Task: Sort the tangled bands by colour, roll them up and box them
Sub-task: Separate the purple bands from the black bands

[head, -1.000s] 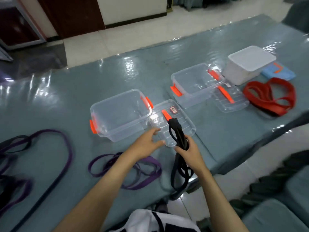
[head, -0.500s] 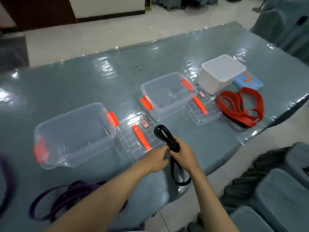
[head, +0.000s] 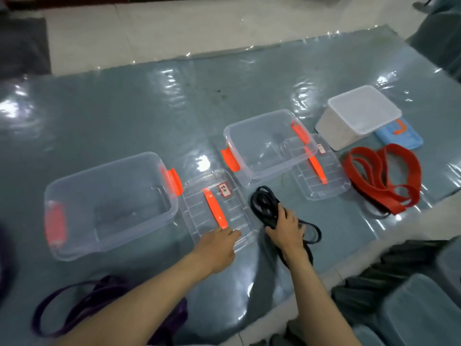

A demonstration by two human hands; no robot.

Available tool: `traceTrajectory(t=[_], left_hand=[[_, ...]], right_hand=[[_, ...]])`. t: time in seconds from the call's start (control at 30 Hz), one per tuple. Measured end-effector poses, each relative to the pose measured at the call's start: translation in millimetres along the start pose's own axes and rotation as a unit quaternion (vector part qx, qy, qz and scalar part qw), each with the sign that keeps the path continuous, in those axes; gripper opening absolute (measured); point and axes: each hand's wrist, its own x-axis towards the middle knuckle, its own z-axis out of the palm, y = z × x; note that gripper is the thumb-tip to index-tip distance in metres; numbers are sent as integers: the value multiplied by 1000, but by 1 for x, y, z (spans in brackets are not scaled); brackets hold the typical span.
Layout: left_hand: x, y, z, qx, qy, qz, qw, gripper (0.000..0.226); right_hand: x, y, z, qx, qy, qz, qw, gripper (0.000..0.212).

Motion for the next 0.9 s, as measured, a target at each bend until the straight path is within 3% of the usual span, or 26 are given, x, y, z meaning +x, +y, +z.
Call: traceTrajectory(t=[0.17,0.33,0.5,0.67,0.9], left_hand=[[-50,-24,-2,47,49,-3,998,48],[-115,-60,12,54,99,-64,992,39],[-188,-97,27,48,150,-122,980,36],[-271,-134,40,14,205,-190,960,35],[-390,-215,80,3,219,-305,927,41]], right_hand=[[-31,-8,1,-7,59,-32,998,91],[-100,-45,10,-27,101,-149,983,70],[-168,-108,20,22,33,-286,957,37],[-236,-177,54,10,14,-372,928,33],[-327,-278,122,-45,-16,-447,893,30]])
